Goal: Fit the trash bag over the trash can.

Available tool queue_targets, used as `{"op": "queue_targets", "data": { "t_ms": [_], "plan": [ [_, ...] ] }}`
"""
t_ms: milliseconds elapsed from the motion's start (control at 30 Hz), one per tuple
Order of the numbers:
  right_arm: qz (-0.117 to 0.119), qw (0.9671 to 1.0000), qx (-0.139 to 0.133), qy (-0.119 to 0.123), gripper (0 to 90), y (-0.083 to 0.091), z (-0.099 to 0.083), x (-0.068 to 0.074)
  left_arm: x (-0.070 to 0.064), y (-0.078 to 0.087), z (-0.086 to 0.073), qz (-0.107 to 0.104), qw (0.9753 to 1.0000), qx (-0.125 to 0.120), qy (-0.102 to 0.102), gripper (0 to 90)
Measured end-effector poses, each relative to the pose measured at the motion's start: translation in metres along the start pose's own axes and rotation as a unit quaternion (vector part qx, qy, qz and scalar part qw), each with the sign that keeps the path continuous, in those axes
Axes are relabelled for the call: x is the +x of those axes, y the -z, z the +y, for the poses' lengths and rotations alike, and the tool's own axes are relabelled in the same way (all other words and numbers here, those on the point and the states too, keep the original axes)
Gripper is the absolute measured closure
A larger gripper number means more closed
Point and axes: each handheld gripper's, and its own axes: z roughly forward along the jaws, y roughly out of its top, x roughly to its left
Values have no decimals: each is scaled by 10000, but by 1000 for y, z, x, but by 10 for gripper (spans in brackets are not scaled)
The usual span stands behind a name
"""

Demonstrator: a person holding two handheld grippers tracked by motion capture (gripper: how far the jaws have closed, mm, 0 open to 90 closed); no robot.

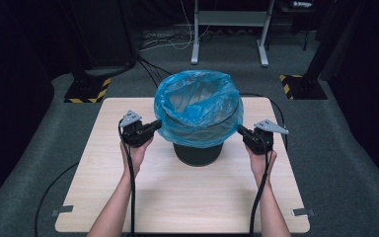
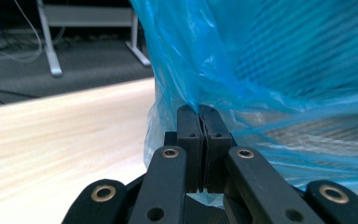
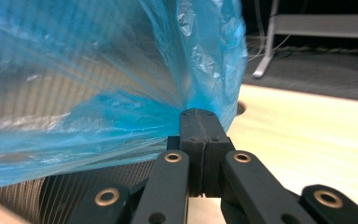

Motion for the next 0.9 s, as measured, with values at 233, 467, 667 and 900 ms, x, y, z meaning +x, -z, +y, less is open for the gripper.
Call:
{"op": "queue_targets", "data": {
  "t_ms": [233,467,667,900],
  "plan": [
    [285,9987,-431,-22,720,16,1,-7,6,3,2,-57,9996,-198,171,745],
    [282,9951,-865,-390,505,20,30,-30,22,7,12,57,9984,-401,396,640],
    [605,9953,-467,-600,538,-5,54,-38,31,-8,25,71,9986,-392,337,891],
    [553,9971,-72,-514,897,-32,61,-29,35,-52,34,-4,9982,300,516,900]
  ]
}}
